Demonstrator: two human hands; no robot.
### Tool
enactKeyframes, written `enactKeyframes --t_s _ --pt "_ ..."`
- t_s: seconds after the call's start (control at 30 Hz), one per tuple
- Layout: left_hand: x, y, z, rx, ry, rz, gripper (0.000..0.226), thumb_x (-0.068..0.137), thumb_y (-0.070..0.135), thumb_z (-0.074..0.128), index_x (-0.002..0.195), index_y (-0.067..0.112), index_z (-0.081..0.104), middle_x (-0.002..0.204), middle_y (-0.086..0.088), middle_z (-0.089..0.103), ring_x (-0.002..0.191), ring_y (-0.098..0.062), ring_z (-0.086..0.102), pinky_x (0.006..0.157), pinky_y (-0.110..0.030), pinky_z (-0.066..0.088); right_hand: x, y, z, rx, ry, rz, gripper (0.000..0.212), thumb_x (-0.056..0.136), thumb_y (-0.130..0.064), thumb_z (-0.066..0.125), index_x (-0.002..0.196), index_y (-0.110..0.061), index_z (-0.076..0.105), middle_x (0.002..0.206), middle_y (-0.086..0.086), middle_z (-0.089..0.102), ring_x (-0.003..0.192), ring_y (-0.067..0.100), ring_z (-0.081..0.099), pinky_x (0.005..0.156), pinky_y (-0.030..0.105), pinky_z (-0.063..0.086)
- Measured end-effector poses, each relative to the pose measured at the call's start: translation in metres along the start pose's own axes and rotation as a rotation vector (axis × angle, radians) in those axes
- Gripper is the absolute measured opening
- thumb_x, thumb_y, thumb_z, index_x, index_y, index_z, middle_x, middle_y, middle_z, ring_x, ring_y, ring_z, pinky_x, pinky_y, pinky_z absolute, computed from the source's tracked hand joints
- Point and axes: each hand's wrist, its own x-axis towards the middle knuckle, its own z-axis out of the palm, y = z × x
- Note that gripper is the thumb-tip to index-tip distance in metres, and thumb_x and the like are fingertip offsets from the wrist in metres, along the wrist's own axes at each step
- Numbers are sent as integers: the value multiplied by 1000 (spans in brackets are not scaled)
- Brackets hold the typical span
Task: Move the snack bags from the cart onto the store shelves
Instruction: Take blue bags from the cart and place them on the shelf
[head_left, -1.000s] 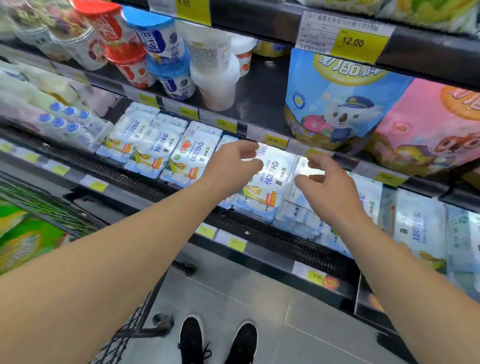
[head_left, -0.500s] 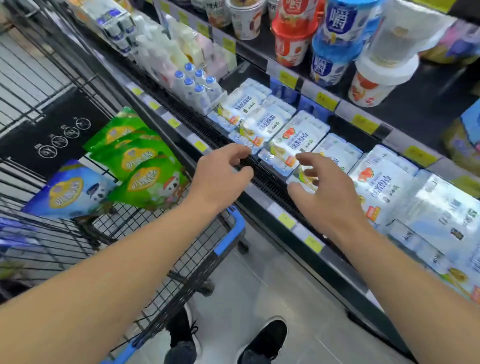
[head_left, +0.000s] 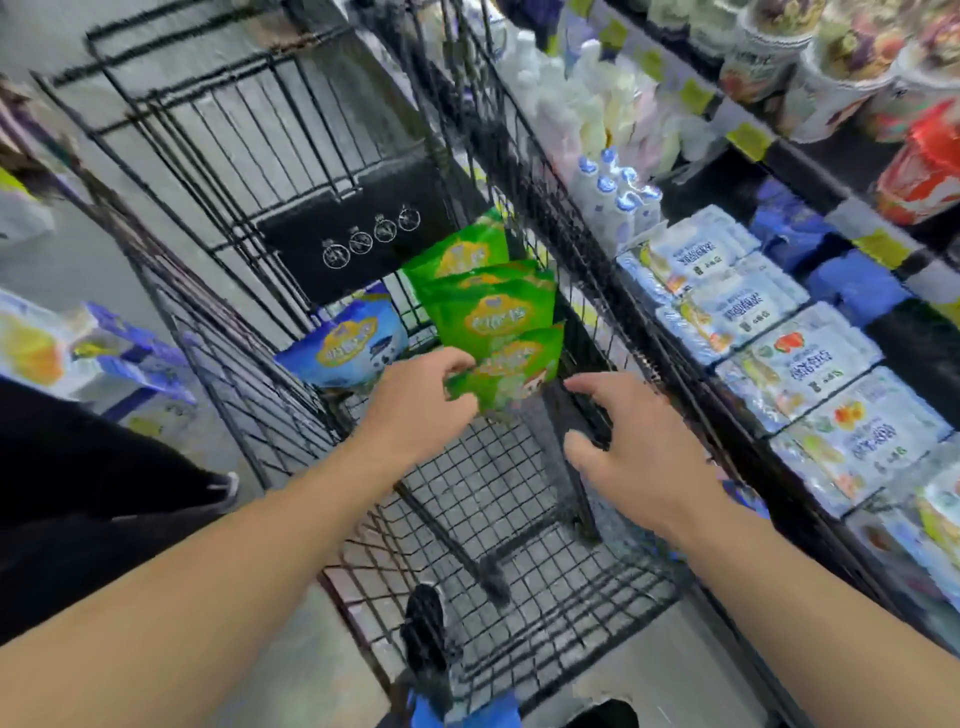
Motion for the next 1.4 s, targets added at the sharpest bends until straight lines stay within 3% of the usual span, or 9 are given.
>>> enactKeyframes --t_s 0.3,0.53,0.6,0.8,0.9,1.0,1.13,1.27,1.4 --pt "58 -112 -65 232 -6 -121 50 86 26 61 134 19 53 133 -6 59 121 -28 55 97 -39 48 90 -78 83 -38 -65 -24 48 88 -22 65 135 -17 54 133 3 56 123 21 53 103 35 44" --pt "120 -155 -76 466 -192 -182 44 86 41 58 129 35 55 119 -5 46 118 -31 43 92 -49 48 147 -95 127 -48 -72 7 48 85 -23 65 132 -20 55 130 -2 58 119 15 54 104 32 43" --pt "135 -163 -74 518 -274 -209 47 86 43 58 130 28 54 118 -7 44 119 -33 42 94 -52 47 159 -94 135 -45 -71 24 47 85 -24 64 131 -21 56 129 -3 58 117 14 54 103 33 44" --pt "149 -163 -65 504 -352 -137 28 91 25 56 111 6 60 99 -11 55 92 -30 57 71 -35 44 180 -91 147 -30 -61 78 49 84 -20 68 131 -21 56 129 -4 57 118 15 55 104 31 43" --pt "146 -157 -70 439 -270 -81 27 90 16 55 115 9 62 110 -14 63 104 -34 60 79 -39 49 191 -94 151 -1 -32 117 53 82 -15 69 133 -20 54 130 -2 58 118 18 56 102 31 43" --pt "143 -160 -83 337 -137 -10 24 90 21 58 110 23 70 100 -7 67 105 -34 60 84 -38 49 206 -101 154 59 14 153 60 81 -12 69 137 -20 48 130 -3 57 113 16 56 95 30 45" --pt "134 -157 -105 208 -191 80 40 86 5 55 105 35 74 106 5 71 107 -24 57 93 -32 48 225 -114 153 215 19 217 74 81 -10 72 146 -21 38 136 -4 52 114 13 52 90 27 43" --pt "126 -159 -125 213 -227 237 37 84 4 55 97 31 76 96 12 69 97 -16 59 92 -28 45 231 -121 157 273 -62 301 40 82 -12 72 120 -19 62 118 10 69 113 31 61 86 38 51" --pt "115 -171 -132 189 -175 228 36 83 2 54 93 31 74 82 14 57 92 -15 55 84 -27 45 227 -125 163 426 -157 175 24 85 0 69 95 -22 70 99 1 74 83 5 67 73 15 51"
